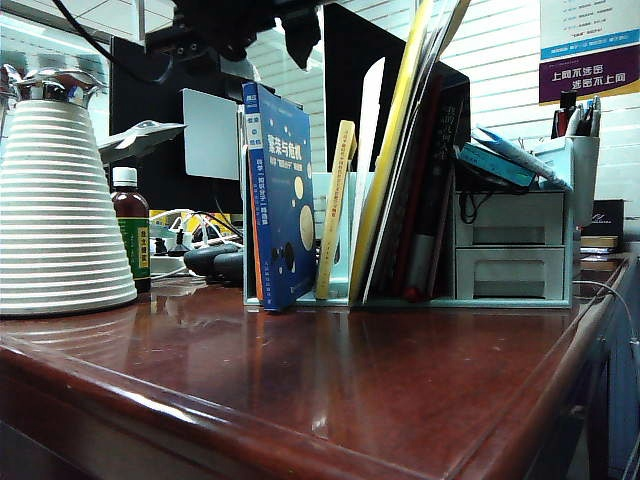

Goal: Pick up the blue book and put it on the bookshelf.

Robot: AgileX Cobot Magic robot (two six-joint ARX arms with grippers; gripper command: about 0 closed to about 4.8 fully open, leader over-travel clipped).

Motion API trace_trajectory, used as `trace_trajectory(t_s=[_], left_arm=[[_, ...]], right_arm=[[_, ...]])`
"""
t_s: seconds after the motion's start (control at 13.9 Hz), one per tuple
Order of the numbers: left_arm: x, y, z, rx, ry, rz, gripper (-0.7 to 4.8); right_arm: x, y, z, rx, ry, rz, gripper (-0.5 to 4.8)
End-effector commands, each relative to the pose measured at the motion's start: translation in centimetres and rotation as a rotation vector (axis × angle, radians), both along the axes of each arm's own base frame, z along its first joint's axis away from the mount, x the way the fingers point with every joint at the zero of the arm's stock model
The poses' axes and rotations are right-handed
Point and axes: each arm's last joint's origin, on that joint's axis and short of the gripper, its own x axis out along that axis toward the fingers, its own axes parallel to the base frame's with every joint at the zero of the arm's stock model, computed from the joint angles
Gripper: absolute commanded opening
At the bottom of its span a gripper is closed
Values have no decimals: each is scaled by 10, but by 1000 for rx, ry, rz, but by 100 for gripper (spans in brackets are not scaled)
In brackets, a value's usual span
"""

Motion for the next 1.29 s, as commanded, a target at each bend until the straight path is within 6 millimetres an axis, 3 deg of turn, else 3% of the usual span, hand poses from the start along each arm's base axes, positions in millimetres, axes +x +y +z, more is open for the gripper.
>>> trace_trajectory(t_s=[0.07, 0.29, 0.65, 0.72, 0.79, 1.01, 1.08, 1.15, 1.22, 1.29], left_arm=[[-12, 13, 20, -1, -36, 63, 274], [-12, 11, 9, 38, 37, 37, 274], [10, -8, -37, 79, 95, 16, 254], [12, -8, -41, 83, 100, 22, 146], [14, -8, -43, 85, 99, 50, -5], [15, -9, -43, 76, 83, 62, -6], [17, -11, -45, 66, 77, 44, 35], [17, -11, -45, 66, 77, 44, 36], [15, -13, -44, 60, 83, -31, 247], [12, -13, -39, 51, 82, -74, 247]], right_arm=[[-1, 0, 4, 11, -19, 1, -1], [-1, 0, 4, 11, -19, 2, -1], [-2, -1, 5, 14, -24, 2, -1], [-4, -1, 6, 16, -28, 2, -1], [-5, -2, 7, 17, -33, 2, -1], [-5, -2, 7, 21, -32, 2, -1], [-6, -2, 8, 22, -35, 2, -1], [-7, -3, 9, 23, -38, 2, -1], [-8, -3, 9, 24, -41, 2, -1], [-8, -3, 9, 24, -41, 2, -1]])
